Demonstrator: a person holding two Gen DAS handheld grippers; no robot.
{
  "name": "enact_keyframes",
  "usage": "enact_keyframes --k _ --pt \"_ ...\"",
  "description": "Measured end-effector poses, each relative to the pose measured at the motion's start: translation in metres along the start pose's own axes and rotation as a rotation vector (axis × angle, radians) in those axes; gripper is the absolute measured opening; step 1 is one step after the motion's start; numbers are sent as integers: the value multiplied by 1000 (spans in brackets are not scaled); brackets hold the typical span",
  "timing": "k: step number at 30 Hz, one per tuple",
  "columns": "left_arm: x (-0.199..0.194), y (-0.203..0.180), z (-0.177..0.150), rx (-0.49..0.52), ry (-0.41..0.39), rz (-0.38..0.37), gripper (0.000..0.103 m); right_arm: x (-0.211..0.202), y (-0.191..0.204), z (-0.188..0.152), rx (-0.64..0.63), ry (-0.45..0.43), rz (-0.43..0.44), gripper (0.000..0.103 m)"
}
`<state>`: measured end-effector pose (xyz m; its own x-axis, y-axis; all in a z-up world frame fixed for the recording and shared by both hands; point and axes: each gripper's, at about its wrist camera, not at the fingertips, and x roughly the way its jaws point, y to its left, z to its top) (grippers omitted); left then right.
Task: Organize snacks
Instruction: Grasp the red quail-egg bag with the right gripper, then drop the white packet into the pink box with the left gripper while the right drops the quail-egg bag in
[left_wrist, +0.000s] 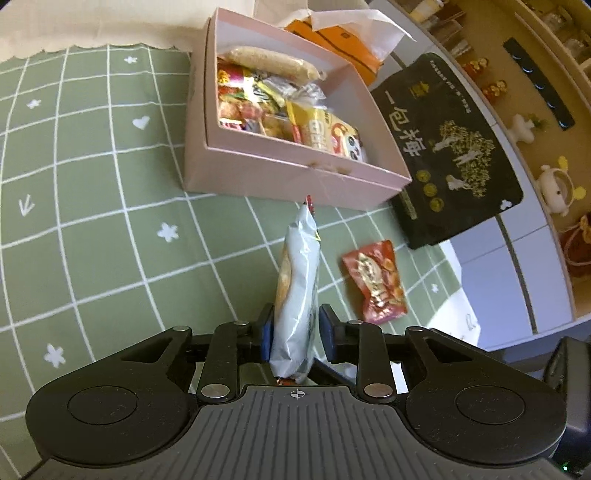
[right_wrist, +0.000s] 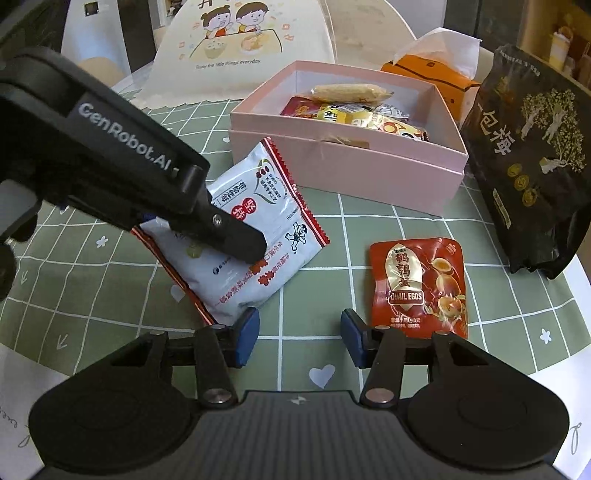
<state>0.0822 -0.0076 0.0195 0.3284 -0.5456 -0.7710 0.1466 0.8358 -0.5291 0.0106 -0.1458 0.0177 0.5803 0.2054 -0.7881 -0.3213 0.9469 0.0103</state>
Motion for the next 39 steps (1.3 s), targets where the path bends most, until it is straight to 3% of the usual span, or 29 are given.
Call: enact_keyframes --k 4,6,8,14,18,20,26,31,34,39 --pt "-6 2 -5 18 0 -4 23 -3 1 1 -19 23 -31 57" --pt "-14 4 -11 26 -7 12 23 -15 -5 2 -8 -33 -60 57" --pt "-24 9 -20 19 -16 20 22 -23 -14 4 10 -70 -83 65" --pt "-51 24 -48 -17 -38 38 21 -19 -56 13 167 -96 -173 66" --pt "-67 32 -59 -35 -59 45 21 2 -86 16 348 -19 -75 66" --pt "-73 34 -63 -31 -62 55 21 8 -88 14 378 -21 -61 72" --pt "-78 39 -73 -27 -61 73 22 28 -62 21 200 6 -135 80" --pt "-77 34 -74 1 -65 82 22 30 -66 25 191 4 -124 85" --pt "-75 36 -74 0 -68 69 22 21 -64 26 204 49 -105 71" --pt "-70 37 -72 4 -65 29 22 -6 -32 10 175 91 -10 71"
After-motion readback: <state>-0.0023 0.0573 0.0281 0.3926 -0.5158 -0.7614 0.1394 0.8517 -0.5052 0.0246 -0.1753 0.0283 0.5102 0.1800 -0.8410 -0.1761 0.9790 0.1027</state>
